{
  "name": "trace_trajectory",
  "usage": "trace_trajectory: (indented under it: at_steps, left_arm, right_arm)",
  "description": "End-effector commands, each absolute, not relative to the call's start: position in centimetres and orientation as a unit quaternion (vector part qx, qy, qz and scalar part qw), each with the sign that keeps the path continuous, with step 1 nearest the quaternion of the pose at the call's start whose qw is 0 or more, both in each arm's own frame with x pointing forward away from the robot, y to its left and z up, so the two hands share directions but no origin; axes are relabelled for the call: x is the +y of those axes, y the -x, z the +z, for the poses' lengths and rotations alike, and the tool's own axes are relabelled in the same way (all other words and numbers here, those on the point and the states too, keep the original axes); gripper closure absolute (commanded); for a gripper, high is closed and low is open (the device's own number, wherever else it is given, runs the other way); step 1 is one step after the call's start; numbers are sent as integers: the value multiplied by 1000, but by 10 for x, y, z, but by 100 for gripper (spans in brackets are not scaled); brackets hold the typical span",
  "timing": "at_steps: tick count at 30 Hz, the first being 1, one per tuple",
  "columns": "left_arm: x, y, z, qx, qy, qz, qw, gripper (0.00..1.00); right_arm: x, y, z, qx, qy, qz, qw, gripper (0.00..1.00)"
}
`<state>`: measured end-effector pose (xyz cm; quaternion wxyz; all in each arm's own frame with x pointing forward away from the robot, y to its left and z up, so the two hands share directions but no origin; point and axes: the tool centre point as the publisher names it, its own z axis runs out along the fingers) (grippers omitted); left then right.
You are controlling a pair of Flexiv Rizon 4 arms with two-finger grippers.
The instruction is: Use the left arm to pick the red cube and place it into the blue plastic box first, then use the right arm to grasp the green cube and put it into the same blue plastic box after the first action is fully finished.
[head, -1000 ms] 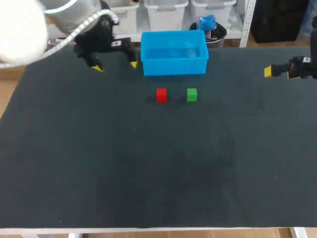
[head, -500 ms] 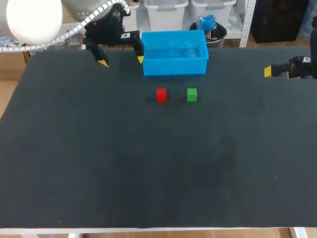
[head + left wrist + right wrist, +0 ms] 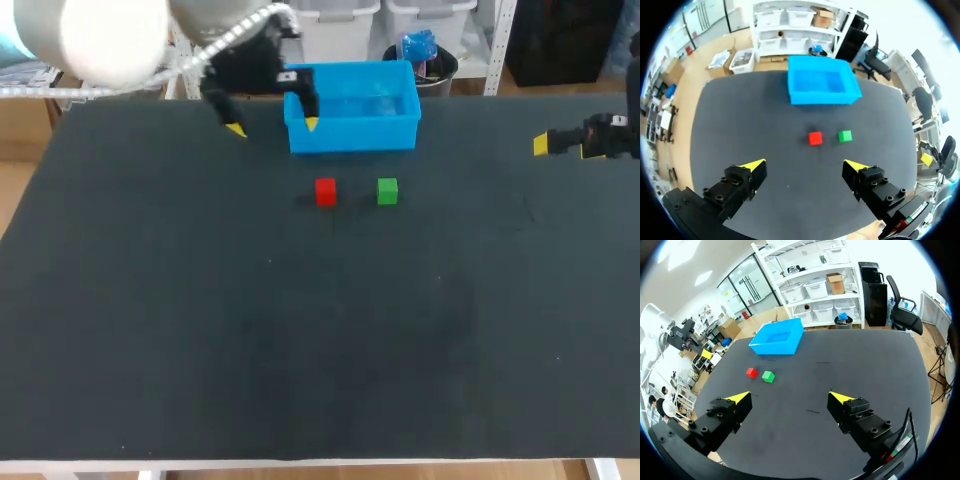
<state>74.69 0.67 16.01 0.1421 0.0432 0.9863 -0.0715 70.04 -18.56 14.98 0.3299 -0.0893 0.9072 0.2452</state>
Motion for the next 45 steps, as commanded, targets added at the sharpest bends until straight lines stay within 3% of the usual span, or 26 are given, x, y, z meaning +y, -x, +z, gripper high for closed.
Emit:
trace_trajectory:
  at_steps: [1, 23, 45]
  left_arm:
    - [-21, -765, 144, 991, -41, -51, 113, 0]
    - [-33, -778, 115, 986, -45, -38, 156, 0]
    - [-38, -796, 63, 991, -18, -30, 133, 0]
  right_arm:
    - [-186, -700, 150, 907, 89, 245, 330, 0]
    - [-186, -700, 150, 907, 89, 245, 330, 0]
    - [-186, -700, 150, 907, 89, 245, 330, 0]
